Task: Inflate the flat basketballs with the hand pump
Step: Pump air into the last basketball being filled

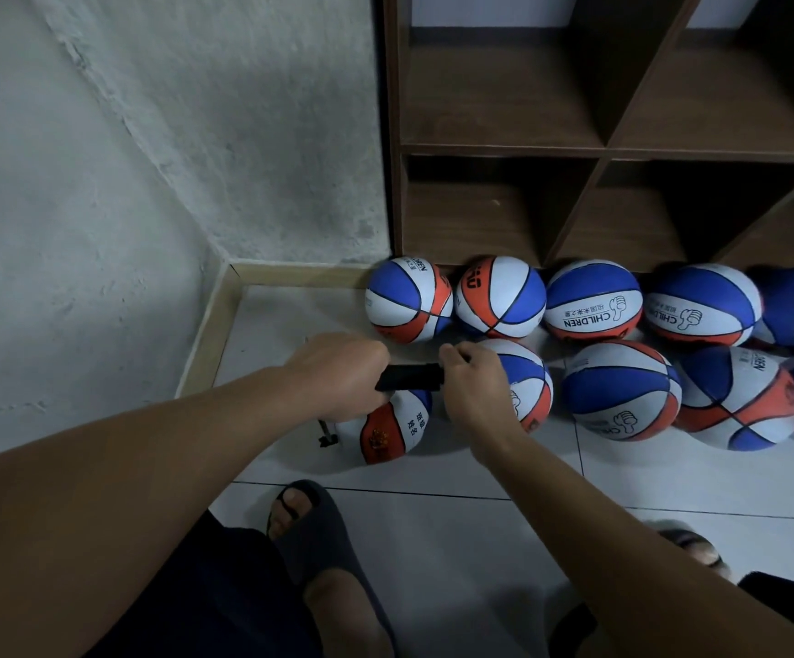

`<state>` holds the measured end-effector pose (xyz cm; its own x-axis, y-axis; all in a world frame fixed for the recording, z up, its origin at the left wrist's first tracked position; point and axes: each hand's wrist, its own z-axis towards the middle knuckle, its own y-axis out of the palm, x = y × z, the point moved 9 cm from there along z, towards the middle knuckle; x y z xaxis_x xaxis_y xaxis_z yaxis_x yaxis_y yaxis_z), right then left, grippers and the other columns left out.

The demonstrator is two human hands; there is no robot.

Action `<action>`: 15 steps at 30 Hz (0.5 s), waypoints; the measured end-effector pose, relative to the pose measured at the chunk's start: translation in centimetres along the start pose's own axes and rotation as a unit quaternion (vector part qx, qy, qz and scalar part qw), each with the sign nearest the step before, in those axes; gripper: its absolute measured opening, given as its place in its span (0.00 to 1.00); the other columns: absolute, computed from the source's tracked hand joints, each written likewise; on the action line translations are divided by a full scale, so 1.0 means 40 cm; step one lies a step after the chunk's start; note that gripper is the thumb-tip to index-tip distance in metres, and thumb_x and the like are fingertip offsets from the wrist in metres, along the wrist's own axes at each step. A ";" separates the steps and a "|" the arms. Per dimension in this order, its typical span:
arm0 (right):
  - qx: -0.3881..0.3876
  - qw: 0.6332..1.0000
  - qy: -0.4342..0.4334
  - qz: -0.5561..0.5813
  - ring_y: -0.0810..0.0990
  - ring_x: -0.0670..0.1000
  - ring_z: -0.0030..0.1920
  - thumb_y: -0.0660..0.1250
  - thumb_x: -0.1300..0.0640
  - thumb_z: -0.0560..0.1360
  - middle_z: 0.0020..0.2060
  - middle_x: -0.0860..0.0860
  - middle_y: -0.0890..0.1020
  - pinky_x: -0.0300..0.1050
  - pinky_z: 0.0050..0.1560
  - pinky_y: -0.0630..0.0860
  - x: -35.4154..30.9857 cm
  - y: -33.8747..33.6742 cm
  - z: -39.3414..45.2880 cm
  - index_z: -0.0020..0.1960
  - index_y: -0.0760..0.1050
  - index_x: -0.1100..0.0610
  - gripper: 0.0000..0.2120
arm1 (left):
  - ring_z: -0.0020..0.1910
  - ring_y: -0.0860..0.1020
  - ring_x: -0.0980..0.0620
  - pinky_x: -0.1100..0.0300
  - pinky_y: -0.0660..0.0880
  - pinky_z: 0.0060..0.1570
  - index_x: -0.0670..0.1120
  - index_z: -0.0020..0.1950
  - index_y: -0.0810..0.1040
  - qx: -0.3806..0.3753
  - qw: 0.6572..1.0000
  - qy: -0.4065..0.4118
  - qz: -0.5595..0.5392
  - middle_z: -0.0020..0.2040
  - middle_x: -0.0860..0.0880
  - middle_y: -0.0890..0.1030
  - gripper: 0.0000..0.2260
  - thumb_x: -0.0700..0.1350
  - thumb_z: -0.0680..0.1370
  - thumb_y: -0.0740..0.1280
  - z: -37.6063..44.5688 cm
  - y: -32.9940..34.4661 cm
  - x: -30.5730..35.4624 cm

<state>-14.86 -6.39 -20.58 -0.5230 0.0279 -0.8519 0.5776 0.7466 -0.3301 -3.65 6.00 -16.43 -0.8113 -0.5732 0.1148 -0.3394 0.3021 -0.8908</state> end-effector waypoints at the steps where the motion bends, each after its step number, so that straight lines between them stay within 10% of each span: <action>1: -0.001 1.000 0.000 0.003 0.72 0.53 0.35 0.62 0.50 0.84 0.32 0.51 0.74 0.54 0.38 0.70 -0.001 -0.001 0.002 0.48 0.74 0.64 0.16 | 0.30 0.74 0.49 0.56 0.69 0.31 0.50 0.38 0.73 0.001 1.000 0.001 -0.002 0.33 0.49 0.76 0.13 0.51 0.81 0.70 0.002 0.000 -0.003; 15: 0.072 0.994 0.080 0.023 0.63 0.53 0.32 0.63 0.56 0.79 0.32 0.53 0.66 0.46 0.31 0.62 0.042 -0.220 0.106 0.43 0.70 0.56 0.07 | 0.32 0.78 0.50 0.56 0.71 0.32 0.51 0.42 0.76 -0.033 0.999 -0.010 -0.026 0.36 0.50 0.80 0.13 0.56 0.81 0.71 0.003 0.029 -0.071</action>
<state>-18.17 -15.73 -20.81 -0.5809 0.1729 -0.7954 0.6800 0.6402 -0.3574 -1.68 7.87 -17.85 -0.7828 -0.6037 0.1511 -0.4116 0.3202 -0.8533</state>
